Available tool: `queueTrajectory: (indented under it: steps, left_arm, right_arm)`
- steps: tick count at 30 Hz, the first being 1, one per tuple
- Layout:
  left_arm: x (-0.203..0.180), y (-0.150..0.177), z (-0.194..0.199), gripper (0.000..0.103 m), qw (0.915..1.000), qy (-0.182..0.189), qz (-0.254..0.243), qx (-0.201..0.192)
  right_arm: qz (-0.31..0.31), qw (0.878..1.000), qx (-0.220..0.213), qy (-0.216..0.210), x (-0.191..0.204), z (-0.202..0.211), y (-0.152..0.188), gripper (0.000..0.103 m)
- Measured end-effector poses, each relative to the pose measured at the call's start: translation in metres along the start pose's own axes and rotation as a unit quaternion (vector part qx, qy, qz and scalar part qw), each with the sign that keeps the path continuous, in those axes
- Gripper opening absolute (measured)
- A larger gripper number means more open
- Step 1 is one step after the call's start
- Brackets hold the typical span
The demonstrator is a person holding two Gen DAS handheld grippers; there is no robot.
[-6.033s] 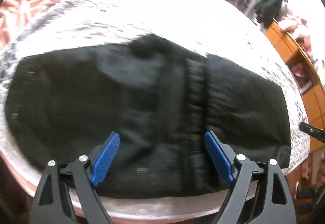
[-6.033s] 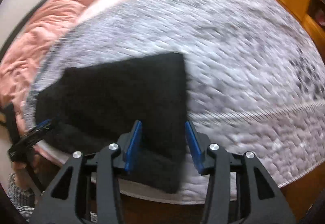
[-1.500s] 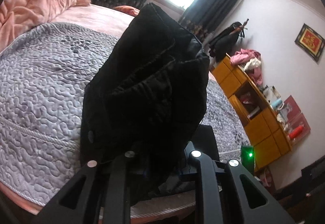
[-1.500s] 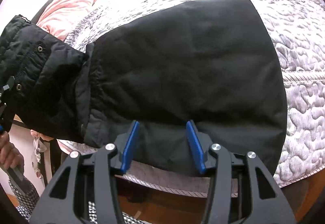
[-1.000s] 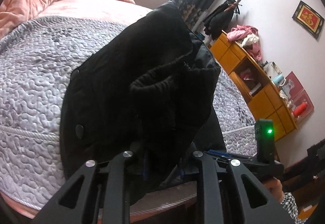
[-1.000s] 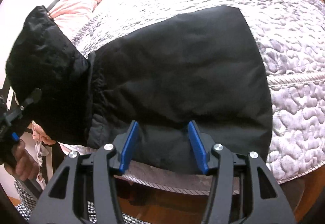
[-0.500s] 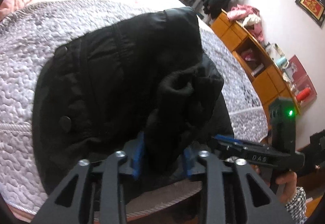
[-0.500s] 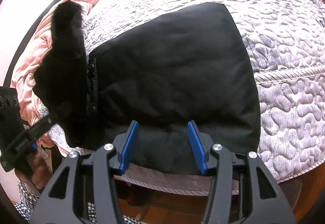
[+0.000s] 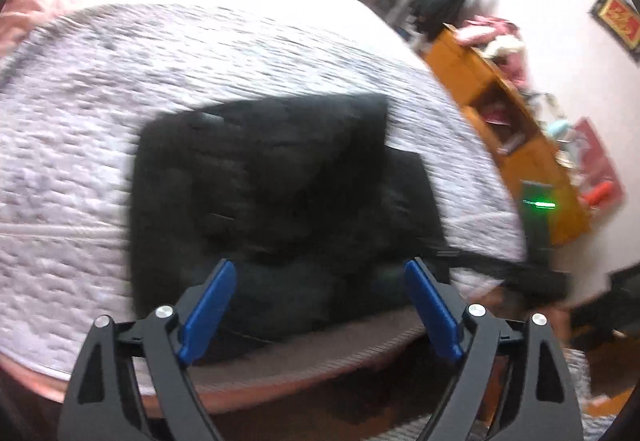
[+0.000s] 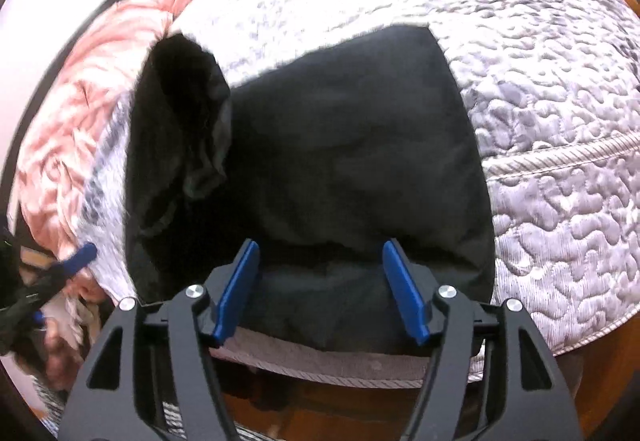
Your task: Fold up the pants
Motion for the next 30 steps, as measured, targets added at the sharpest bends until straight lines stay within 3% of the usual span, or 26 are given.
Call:
queueTrajectory:
  steps: [4, 6, 12, 14, 15, 16, 19, 24, 30]
  left_arm:
    - [0.054, 0.002, -0.022, 0.087, 0.9881, -0.153, 0.008, 0.003]
    - [0.069, 0.005, -0.030, 0.087, 0.9826, -0.186, 0.006, 0.011]
    - [0.074, 0.023, -0.041, 0.087, 0.9831, -0.181, 0.015, 0.024]
    - [0.079, 0.025, -0.038, 0.087, 0.9841, -0.174, 0.026, 0.025]
    - [0.081, 0.027, -0.037, 0.087, 0.9842, -0.172, 0.034, 0.026]
    - [0.083, 0.029, -0.037, 0.087, 0.9844, -0.169, 0.042, 0.028]
    - [0.088, 0.034, -0.039, 0.088, 0.9846, -0.161, 0.059, 0.033]
    - [0.088, 0.034, -0.040, 0.087, 0.9844, -0.154, 0.075, 0.039]
    - [0.091, 0.018, -0.017, 0.087, 0.9853, -0.139, 0.098, 0.014]
  right_arm:
    - [0.003, 0.998, -0.003, -0.058, 0.023, 0.010, -0.013, 0.085]
    - [0.026, 0.998, 0.002, -0.059, 0.038, 0.007, -0.017, 0.088]
    - [0.065, 0.997, 0.047, -0.017, 0.068, -0.042, -0.019, 0.090]
    - [0.070, 0.996, 0.058, -0.006, 0.070, -0.055, -0.012, 0.071]
    - [0.069, 0.996, 0.061, -0.012, 0.071, -0.059, -0.007, 0.054]
    - [0.062, 0.996, 0.067, -0.019, 0.072, -0.064, -0.002, 0.045]
    - [0.074, 0.995, 0.061, -0.012, 0.072, -0.067, 0.004, 0.033]
    - [0.107, 0.993, 0.045, -0.005, 0.084, -0.054, 0.004, 0.026]
    - [0.099, 0.994, 0.011, -0.054, 0.096, -0.009, -0.017, 0.024]
Point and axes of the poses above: each gripper's, at about its wrist camera, not at the fingertips, and z roughly against the way its jaws point, x to its left, y to its underside, the point moved 4 cm from there along -z, roughly the way its jaws point, and after that the axes turned 12 degrees about -x, right-handed, at the moved point
